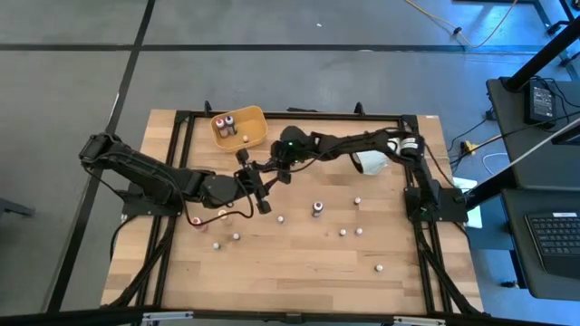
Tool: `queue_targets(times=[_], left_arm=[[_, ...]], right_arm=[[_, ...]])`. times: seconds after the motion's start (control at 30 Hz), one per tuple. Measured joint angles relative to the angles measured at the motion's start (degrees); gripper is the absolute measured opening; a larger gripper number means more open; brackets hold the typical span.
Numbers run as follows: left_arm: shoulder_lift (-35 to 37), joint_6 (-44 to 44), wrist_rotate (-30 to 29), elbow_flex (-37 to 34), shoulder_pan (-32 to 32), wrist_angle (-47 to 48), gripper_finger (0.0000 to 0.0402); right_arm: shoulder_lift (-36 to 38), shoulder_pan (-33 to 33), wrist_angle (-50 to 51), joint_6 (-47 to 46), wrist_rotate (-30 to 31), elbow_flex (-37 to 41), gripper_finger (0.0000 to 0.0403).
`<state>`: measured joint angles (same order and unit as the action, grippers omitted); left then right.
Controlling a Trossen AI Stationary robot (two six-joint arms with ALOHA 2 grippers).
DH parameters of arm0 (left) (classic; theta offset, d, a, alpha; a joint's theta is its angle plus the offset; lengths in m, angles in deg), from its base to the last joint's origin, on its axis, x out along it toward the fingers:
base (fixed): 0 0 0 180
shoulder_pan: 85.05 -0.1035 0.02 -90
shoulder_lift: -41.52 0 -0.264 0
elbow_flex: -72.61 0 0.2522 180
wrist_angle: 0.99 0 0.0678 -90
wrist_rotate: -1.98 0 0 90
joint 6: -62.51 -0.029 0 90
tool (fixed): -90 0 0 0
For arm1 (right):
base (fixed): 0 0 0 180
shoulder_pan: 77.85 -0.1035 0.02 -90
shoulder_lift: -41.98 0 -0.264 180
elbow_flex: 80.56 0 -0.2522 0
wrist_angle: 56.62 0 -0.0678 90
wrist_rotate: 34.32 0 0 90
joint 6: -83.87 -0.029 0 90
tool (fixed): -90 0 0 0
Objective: Pick & Place food coloring
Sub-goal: Put the top small red food coloring bottle into the yellow bin
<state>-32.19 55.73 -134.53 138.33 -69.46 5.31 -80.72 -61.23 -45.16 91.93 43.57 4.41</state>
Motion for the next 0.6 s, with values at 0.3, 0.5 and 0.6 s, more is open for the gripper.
queue_targets(times=[0.3, 0.5, 0.6], left_arm=[[0.0, 0.0, 0.1, 0.0, 0.0, 0.0, 0.0135], [0.0, 0.0, 0.1, 0.0, 0.0, 0.0, 0.0131], [0.0, 0.0, 0.1, 0.0, 0.0, 0.0, 0.013]], right_arm=[[-4.3, 0.0, 3.4, 1.4, 3.1, -3.9, 0.0068], [-4.8, 0.0, 3.6, 1.5, 3.5, -3.9, 0.0081], [-4.8, 0.0, 4.0, 1.5, 3.5, -3.9, 0.0095]])
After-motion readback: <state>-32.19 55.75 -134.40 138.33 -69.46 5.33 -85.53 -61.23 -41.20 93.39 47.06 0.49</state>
